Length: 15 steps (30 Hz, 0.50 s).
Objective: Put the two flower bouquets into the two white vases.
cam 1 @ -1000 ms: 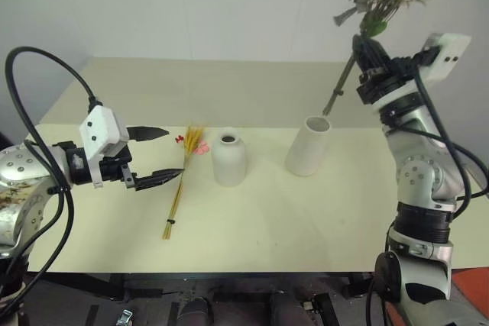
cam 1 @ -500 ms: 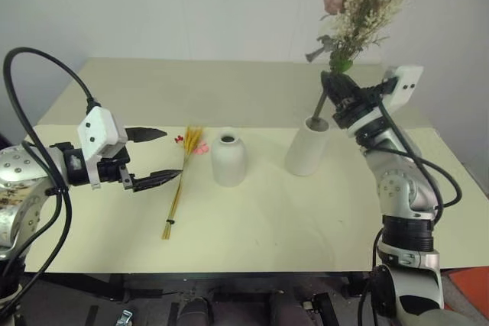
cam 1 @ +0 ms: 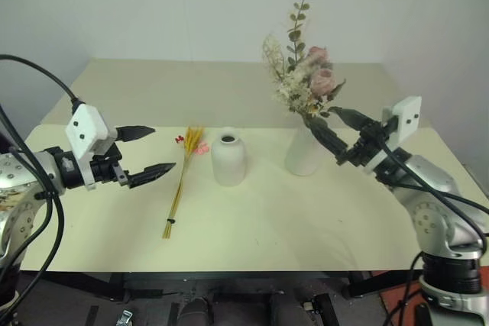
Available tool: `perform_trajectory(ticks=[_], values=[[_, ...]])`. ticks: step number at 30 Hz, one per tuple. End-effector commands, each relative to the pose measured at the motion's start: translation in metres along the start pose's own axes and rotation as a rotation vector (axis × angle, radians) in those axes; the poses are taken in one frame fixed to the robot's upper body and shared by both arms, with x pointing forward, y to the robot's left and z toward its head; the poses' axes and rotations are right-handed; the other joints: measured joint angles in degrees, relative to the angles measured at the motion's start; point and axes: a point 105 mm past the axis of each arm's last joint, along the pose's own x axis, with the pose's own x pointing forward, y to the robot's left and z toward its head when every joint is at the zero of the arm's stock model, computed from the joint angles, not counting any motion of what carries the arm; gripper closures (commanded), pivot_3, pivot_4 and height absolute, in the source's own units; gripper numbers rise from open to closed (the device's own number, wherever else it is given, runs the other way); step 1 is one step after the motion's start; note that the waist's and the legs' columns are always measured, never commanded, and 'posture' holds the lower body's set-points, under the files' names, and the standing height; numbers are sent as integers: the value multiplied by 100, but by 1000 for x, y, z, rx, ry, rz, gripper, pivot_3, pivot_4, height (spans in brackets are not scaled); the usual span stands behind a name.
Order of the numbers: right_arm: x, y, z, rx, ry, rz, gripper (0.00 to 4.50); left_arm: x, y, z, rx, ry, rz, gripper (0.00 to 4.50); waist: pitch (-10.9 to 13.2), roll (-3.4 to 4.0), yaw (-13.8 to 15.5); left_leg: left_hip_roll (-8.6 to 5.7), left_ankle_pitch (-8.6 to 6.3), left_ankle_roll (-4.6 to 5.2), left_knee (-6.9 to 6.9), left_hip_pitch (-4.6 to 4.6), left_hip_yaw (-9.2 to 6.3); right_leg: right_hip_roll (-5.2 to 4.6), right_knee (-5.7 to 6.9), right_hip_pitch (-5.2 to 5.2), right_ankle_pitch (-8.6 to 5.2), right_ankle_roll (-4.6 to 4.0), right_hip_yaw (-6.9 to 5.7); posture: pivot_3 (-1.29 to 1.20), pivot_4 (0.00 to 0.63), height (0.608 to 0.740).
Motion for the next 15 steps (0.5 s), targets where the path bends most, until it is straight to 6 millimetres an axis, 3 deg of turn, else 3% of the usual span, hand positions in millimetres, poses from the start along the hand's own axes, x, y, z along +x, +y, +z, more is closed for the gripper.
perform_trajectory(ticks=[1,7,15], values=[[-14,-2,14,-75,48,27,52,2,12,-4,-17,57,194,0,-1,-2,8,0,0,0,0,-1,-1,0,0,0,4,7,0,0,150,740],[-48,1,9,-132,298,188,52,16,-11,-28,-155,210,272,0,0,-5,85,-8,-2,0,0,-10,0,-8,-9,2,-2,15,0,0,150,740],[-65,29,36,-223,384,449,52,63,-19,-65,-392,517,228,0,-2,-14,130,-14,-1,0,9,5,-18,-1,-9,15,-7,-3,-6,0,150,740]])
